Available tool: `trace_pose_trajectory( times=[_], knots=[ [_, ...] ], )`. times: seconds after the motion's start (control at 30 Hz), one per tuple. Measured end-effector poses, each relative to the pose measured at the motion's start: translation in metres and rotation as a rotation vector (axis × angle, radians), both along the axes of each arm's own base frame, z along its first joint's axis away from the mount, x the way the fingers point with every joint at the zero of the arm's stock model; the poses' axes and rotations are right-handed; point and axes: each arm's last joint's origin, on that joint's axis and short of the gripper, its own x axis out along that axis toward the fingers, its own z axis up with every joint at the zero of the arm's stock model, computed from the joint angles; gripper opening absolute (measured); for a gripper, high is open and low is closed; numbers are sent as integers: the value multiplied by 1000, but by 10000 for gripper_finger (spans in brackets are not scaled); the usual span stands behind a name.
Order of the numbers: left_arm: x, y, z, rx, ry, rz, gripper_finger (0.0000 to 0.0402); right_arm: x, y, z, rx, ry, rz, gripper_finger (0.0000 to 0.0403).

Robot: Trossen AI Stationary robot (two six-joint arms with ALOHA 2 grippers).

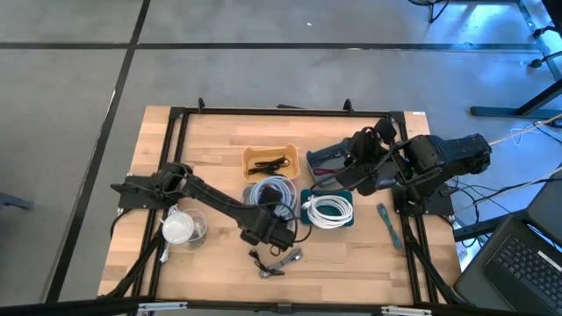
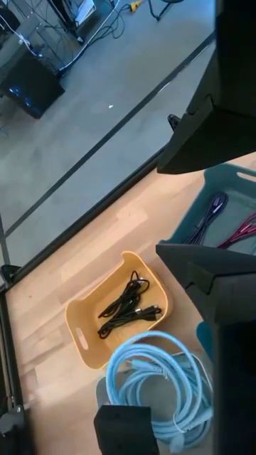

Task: Pick & Place USB Port
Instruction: Put the light blue USB cable into the gray bin, then put the black USB cable into the yellow bin

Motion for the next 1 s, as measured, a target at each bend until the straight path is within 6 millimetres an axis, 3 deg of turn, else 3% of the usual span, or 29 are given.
trace_pose_trajectory(
  times=[0.13,0.2,0.4,0.5,0.6,0.77,1.0],
  knots=[
    [-2,-3,2,-26,8,12,205,0,0,0,0,0,0,173],
    [-4,-5,13,-51,-33,32,212,0,0,0,4,2,2,173],
    [-29,-7,86,-161,-338,75,208,0,1,-1,19,15,17,173],
    [-56,-4,126,-259,-544,74,206,-1,4,-1,22,35,50,173],
    [-87,-3,147,-368,-727,51,205,-1,13,-3,9,52,111,173],
    [-140,1,147,-529,-1024,10,205,10,41,-24,-2,75,296,173],
    [-187,17,113,-749,-1383,-56,203,45,82,-91,126,17,635,173]
  ],
)
